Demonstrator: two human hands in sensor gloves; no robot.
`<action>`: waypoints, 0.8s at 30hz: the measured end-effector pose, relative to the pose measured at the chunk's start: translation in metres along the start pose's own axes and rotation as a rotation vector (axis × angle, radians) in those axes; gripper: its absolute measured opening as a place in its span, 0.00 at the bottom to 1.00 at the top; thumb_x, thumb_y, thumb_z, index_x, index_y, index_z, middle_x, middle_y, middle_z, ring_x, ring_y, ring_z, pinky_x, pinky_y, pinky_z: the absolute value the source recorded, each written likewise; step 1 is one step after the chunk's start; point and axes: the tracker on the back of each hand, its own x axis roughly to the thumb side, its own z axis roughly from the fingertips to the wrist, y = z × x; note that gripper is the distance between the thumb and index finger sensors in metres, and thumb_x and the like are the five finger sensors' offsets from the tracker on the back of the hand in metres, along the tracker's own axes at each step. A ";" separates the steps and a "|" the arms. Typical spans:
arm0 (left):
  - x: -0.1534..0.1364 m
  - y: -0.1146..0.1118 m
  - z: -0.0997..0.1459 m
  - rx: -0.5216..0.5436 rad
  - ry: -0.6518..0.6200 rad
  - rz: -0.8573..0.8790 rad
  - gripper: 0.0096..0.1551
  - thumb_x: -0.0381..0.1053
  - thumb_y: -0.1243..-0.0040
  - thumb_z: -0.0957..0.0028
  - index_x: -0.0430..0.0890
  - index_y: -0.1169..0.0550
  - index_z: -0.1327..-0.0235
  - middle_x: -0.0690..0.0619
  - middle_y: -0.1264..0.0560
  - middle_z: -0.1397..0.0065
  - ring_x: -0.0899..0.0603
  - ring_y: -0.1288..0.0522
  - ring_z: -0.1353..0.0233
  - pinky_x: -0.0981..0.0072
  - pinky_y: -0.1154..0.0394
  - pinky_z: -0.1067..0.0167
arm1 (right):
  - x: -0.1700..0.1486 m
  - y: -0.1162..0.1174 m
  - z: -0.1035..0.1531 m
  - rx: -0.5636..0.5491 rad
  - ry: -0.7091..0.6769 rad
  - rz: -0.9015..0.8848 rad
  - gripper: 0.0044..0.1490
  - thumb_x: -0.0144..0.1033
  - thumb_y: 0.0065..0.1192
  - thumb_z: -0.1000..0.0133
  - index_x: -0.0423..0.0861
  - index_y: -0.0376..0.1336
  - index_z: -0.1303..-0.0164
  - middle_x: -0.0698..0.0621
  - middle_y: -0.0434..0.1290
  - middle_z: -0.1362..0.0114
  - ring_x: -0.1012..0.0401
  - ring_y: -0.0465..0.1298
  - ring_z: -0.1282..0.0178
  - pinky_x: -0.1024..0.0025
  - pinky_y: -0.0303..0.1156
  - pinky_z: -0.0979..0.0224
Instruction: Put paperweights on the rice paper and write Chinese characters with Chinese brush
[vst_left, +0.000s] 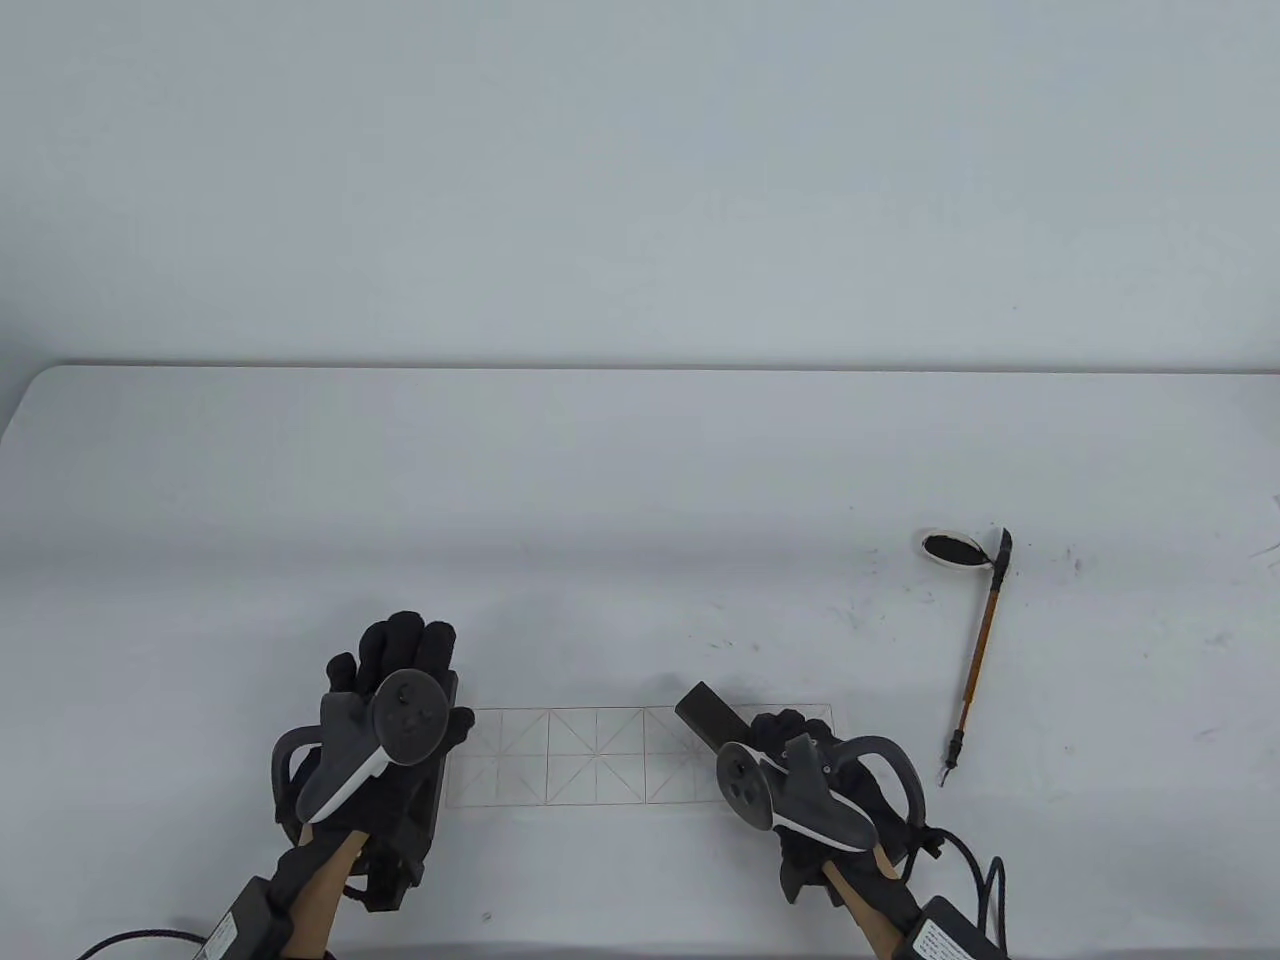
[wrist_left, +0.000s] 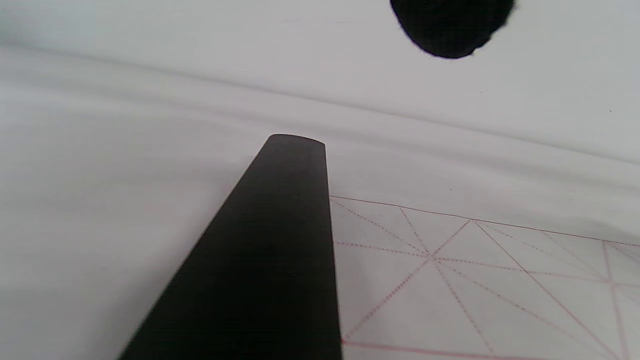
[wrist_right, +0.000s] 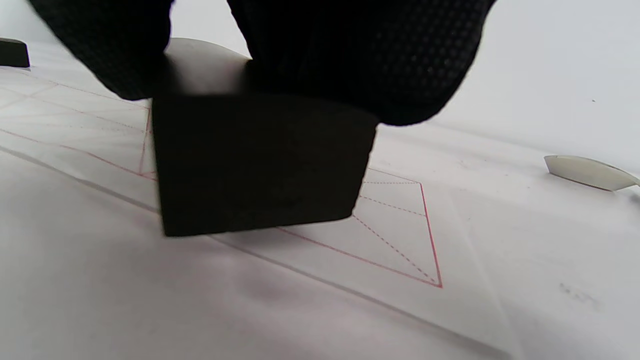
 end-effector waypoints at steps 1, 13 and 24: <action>0.000 0.000 0.000 -0.001 0.001 0.000 0.52 0.64 0.53 0.45 0.63 0.63 0.13 0.54 0.66 0.08 0.40 0.65 0.08 0.44 0.67 0.16 | 0.001 0.002 -0.001 0.012 0.003 0.001 0.45 0.58 0.62 0.48 0.35 0.65 0.33 0.38 0.76 0.40 0.53 0.78 0.49 0.65 0.79 0.49; 0.001 -0.002 0.000 -0.016 -0.014 -0.004 0.52 0.64 0.53 0.44 0.62 0.62 0.13 0.53 0.66 0.08 0.39 0.64 0.08 0.44 0.67 0.16 | 0.002 0.011 -0.002 0.091 0.017 0.005 0.44 0.56 0.61 0.47 0.34 0.64 0.32 0.37 0.75 0.38 0.52 0.78 0.47 0.64 0.78 0.48; -0.001 -0.002 0.001 -0.020 -0.007 0.002 0.52 0.64 0.53 0.44 0.61 0.62 0.13 0.52 0.66 0.08 0.39 0.64 0.08 0.44 0.66 0.16 | -0.018 0.014 -0.002 0.229 0.161 -0.096 0.45 0.55 0.60 0.45 0.33 0.61 0.30 0.36 0.72 0.36 0.50 0.76 0.45 0.61 0.77 0.46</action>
